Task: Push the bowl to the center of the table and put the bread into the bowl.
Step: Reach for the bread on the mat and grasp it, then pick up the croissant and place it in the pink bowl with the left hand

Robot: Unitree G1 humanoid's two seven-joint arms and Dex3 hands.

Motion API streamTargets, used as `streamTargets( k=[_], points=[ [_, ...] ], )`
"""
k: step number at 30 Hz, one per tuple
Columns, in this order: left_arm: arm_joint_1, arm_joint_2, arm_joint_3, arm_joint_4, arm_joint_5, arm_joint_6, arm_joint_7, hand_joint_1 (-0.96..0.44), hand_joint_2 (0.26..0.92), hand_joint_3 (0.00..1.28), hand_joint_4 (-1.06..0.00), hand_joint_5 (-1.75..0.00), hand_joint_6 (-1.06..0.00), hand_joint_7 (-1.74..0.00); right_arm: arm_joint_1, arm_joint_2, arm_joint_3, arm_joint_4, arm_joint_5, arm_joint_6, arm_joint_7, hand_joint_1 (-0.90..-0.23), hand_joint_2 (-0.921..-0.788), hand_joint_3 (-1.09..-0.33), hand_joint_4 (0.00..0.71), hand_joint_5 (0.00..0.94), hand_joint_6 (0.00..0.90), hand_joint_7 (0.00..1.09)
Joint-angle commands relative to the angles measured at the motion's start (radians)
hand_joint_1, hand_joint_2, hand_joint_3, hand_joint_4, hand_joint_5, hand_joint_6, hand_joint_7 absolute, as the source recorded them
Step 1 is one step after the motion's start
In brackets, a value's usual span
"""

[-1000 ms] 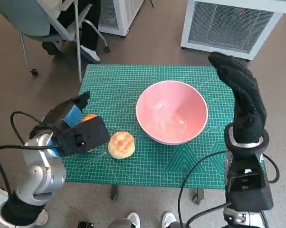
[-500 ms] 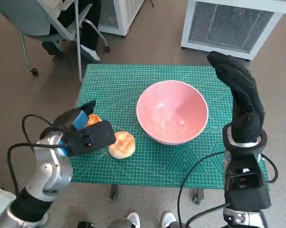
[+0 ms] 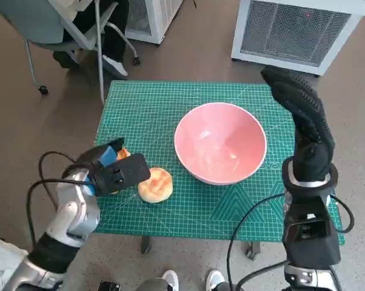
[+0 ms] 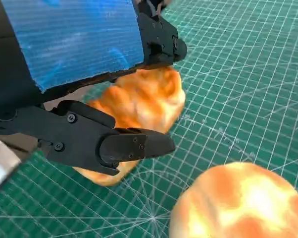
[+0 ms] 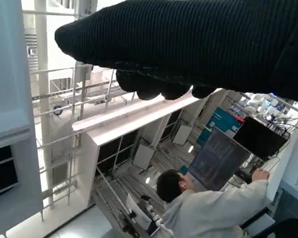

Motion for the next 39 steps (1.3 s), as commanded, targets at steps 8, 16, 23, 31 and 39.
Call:
streamTargets(
  k=[8, 16, 23, 31, 39],
  points=[
    [0.001, -0.044, 0.064, 0.157, -0.045, -0.136, 0.156, -0.27, 0.921, 0.15, -0.56, -1.39, -0.55, -1.12, 0.016, -0.004, 0.012, 0.007, 0.001, -0.001, -0.009, -0.385, -0.921, -0.564, 0.41, 0.001, 0.005, 0.86],
    [-0.002, -0.055, 0.099, 0.25, -0.059, -0.267, 0.289, -0.01, 0.917, 0.06, -0.73, -1.27, -0.63, -1.01, 0.027, 0.0, 0.019, -0.009, 0.003, 0.001, -0.009, -0.387, -0.921, -0.566, 0.409, 0.001, 0.0, 0.87],
    [0.009, -0.046, 0.143, 0.171, -0.07, -0.319, 0.333, 0.0, 0.916, 0.05, -0.76, -1.22, -0.63, -1.03, 0.035, 0.0, 0.022, -0.019, 0.007, 0.001, -0.01, -0.387, -0.921, -0.566, 0.41, 0.001, -0.001, 0.88],
    [0.011, -0.057, 0.202, -0.086, -0.062, -0.311, 0.351, 0.0, 0.92, 0.06, -0.75, -1.19, -0.6, -1.1, 0.038, -0.006, 0.024, -0.018, 0.027, -0.004, -0.002, -0.384, -0.921, -0.567, 0.412, 0.002, -0.001, 0.88],
    [-0.04, -0.079, 0.204, -0.218, -0.01, -0.43, 0.469, 0.0, 0.906, 0.02, -0.82, -1.09, -0.68, -1.04, 0.045, -0.007, 0.023, -0.023, 0.033, -0.001, -0.001, -0.379, -0.921, -0.567, 0.422, 0.007, -0.001, 0.88]
  ],
)
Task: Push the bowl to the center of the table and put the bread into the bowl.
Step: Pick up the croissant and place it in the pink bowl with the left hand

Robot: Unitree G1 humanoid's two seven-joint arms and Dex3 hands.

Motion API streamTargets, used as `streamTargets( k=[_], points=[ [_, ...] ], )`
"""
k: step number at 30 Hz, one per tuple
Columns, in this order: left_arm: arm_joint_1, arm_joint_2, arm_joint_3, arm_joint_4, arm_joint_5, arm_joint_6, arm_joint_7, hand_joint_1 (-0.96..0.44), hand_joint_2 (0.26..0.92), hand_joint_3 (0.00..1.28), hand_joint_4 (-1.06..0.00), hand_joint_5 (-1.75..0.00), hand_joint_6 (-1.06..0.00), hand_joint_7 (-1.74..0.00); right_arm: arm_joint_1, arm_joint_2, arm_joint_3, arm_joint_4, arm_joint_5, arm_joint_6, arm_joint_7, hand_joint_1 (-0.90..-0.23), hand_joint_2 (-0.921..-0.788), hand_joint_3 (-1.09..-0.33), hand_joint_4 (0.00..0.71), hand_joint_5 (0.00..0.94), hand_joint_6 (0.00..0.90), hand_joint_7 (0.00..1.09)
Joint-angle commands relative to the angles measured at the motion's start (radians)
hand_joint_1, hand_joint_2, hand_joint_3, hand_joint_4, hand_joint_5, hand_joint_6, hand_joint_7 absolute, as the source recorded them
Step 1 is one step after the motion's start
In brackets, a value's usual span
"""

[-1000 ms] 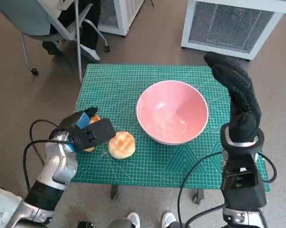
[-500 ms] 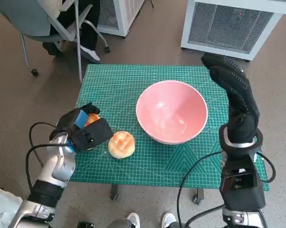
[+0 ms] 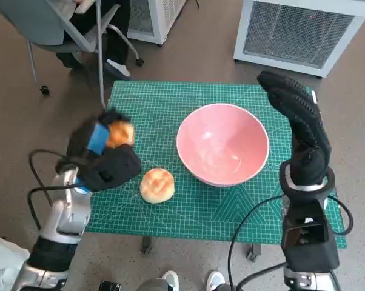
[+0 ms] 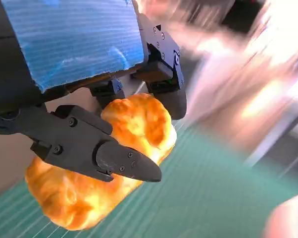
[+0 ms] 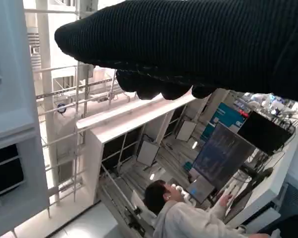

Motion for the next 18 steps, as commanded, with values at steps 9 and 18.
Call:
streamTargets(
  k=[9, 18],
  points=[
    [-0.152, -0.039, -0.063, 0.045, 0.119, -0.309, 0.257, 0.0, 0.891, 0.01, -0.83, -1.14, -0.77, -0.89, 0.043, -0.011, 0.001, -0.022, 0.039, 0.009, 0.01, -0.372, -0.921, -0.568, 0.422, 0.007, 0.0, 0.88],
    [-0.284, -0.051, -0.158, 0.188, 0.13, -0.558, 0.263, 0.0, 0.903, 0.02, -0.74, -1.23, -0.78, -0.87, 0.054, -0.019, -0.001, -0.032, 0.057, 0.011, 0.017, -0.373, -0.921, -0.564, 0.415, 0.004, 0.003, 0.87]
  ],
)
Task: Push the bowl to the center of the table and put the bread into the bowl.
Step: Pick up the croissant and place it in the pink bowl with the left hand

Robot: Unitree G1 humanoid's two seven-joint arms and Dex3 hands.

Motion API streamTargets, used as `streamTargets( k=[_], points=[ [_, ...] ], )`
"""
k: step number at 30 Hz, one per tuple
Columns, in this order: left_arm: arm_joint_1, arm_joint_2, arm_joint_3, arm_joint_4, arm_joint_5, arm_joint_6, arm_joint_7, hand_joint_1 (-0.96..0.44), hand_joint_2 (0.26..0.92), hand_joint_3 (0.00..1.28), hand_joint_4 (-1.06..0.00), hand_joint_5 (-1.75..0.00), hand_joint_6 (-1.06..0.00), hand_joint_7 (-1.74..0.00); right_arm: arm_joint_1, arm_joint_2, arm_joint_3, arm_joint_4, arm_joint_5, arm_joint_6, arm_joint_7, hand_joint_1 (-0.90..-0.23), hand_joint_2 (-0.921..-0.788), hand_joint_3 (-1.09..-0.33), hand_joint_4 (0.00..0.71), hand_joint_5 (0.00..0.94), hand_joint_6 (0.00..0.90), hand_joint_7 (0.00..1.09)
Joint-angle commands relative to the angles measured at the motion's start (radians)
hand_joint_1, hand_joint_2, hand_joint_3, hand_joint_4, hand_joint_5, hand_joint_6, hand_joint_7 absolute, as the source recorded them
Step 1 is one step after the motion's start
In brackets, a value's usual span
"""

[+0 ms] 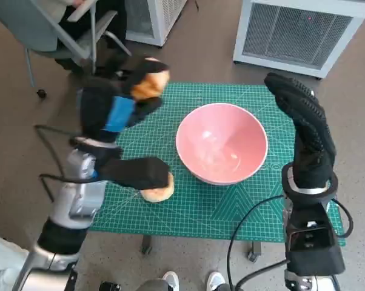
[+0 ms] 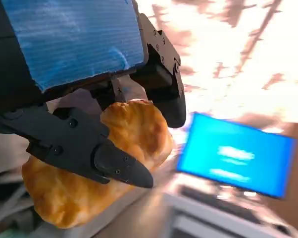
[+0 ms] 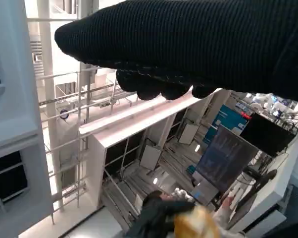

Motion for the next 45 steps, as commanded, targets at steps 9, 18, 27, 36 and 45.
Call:
streamTargets(
  k=[9, 18, 27, 36, 45],
  points=[
    [-0.217, -0.01, -0.187, 0.348, 0.055, -0.416, -0.036, 0.0, 0.92, 0.06, -0.66, -1.19, -0.67, -1.12, 0.042, -0.022, -0.002, -0.014, 0.033, 0.016, 0.021, -0.38, -0.921, -0.557, 0.415, 0.003, 0.01, 0.86],
    [-0.327, -0.075, -0.274, 0.616, 0.129, -0.506, -0.008, 0.0, 0.688, 0.58, -0.62, -1.19, -0.52, -1.56, 0.059, -0.023, -0.006, -0.033, 0.027, 0.022, 0.015, -0.388, -0.921, -0.549, 0.417, 0.003, 0.03, 0.81],
    [-0.321, -0.132, -0.242, 0.695, -0.06, -0.46, -0.365, -0.05, 0.904, 0.24, -0.37, -0.83, -0.32, -0.97, 0.07, -0.025, -0.014, -0.043, 0.026, 0.027, 0.012, -0.402, -0.921, -0.538, 0.426, 0.006, 0.063, 0.74],
    [-0.312, -0.109, -0.205, 0.656, -0.176, -0.426, -0.589, -0.35, 0.921, 0.14, -0.16, -0.03, -0.21, -0.12, 0.07, -0.022, -0.023, -0.04, 0.018, 0.024, 0.007, -0.405, -0.921, -0.535, 0.44, 0.011, 0.092, 0.71],
    [-0.263, -0.066, -0.144, 0.613, -0.22, -0.51, -0.552, -0.41, 0.921, 0.14, -0.14, 0.0, -0.21, -0.09, 0.068, -0.015, -0.021, -0.031, 0.016, 0.024, 0.007, -0.401, -0.921, -0.536, 0.441, 0.01, 0.099, 0.7]
  ],
)
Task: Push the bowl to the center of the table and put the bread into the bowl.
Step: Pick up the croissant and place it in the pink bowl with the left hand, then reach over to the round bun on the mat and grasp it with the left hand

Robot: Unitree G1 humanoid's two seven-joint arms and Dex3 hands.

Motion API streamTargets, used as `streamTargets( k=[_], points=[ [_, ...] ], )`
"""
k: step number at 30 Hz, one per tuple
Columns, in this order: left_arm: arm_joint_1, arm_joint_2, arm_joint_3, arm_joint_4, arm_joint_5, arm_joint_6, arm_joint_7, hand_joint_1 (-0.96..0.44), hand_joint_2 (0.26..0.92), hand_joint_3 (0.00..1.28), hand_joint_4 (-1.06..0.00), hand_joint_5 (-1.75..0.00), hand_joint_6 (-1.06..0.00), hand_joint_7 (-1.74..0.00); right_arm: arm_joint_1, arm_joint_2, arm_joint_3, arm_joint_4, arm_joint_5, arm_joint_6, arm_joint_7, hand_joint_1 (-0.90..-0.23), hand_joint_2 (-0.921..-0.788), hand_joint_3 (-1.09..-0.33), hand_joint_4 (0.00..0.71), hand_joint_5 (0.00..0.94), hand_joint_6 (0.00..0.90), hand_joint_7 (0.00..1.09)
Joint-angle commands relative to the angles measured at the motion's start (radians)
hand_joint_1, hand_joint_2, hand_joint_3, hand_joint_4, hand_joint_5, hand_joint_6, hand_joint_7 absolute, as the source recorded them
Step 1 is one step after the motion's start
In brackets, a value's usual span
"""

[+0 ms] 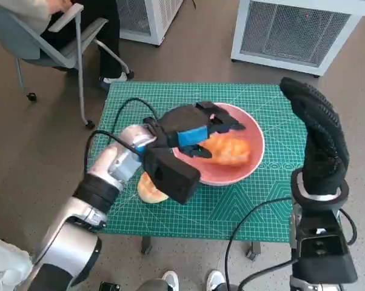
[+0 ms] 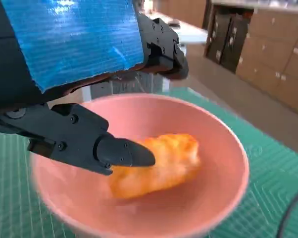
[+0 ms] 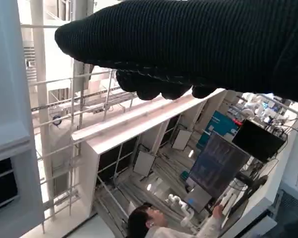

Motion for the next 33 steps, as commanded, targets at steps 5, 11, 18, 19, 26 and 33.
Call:
streamTargets(
  k=[5, 11, 18, 19, 26, 33],
  points=[
    [0.08, 0.051, 0.092, -0.075, -0.115, -0.086, 0.006, -0.42, 0.921, 0.14, -0.16, -0.01, -0.22, -0.09, 0.02, 0.007, 0.003, 0.009, -0.011, 0.012, -0.003, -0.407, -0.921, -0.535, 0.441, 0.009, 0.101, 0.7],
    [0.168, 0.101, 0.173, -0.191, -0.178, -0.132, 0.027, -0.42, 0.921, 0.13, -0.23, -0.04, -0.28, -0.12, 0.024, 0.009, 0.01, 0.011, -0.005, 0.007, 0.001, -0.408, -0.921, -0.536, 0.437, 0.006, 0.106, 0.7],
    [0.313, 0.178, 0.275, -0.353, -0.254, -0.152, 0.019, -0.4, 0.921, 0.11, -0.34, -0.08, -0.37, -0.22, 0.03, 0.006, 0.009, 0.007, -0.002, 0.005, 0.003, -0.408, -0.921, -0.537, 0.435, 0.005, 0.105, 0.71],
    [0.333, 0.189, 0.285, -0.373, -0.264, -0.15, 0.014, -0.4, 0.921, 0.09, -0.36, -0.08, -0.36, -0.29, 0.031, 0.004, 0.009, 0.005, -0.001, 0.006, 0.004, -0.407, -0.921, -0.537, 0.435, 0.005, 0.105, 0.71],
    [0.466, 0.278, 0.337, -0.498, -0.333, -0.116, -0.061, -0.36, 0.898, 0.02, -0.41, -0.1, -0.32, -0.5, 0.032, -0.004, 0.007, 0.001, 0.012, 0.005, 0.009, -0.401, -0.921, -0.536, 0.436, 0.005, 0.106, 0.71],
    [0.562, 0.334, 0.364, -0.567, -0.356, -0.087, -0.116, -0.33, 0.877, 0.0, -0.42, -0.1, -0.32, -0.52, 0.028, 0.0, 0.008, 0.004, 0.003, 0.007, 0.005, -0.396, -0.921, -0.538, 0.436, 0.004, 0.106, 0.7]
  ],
)
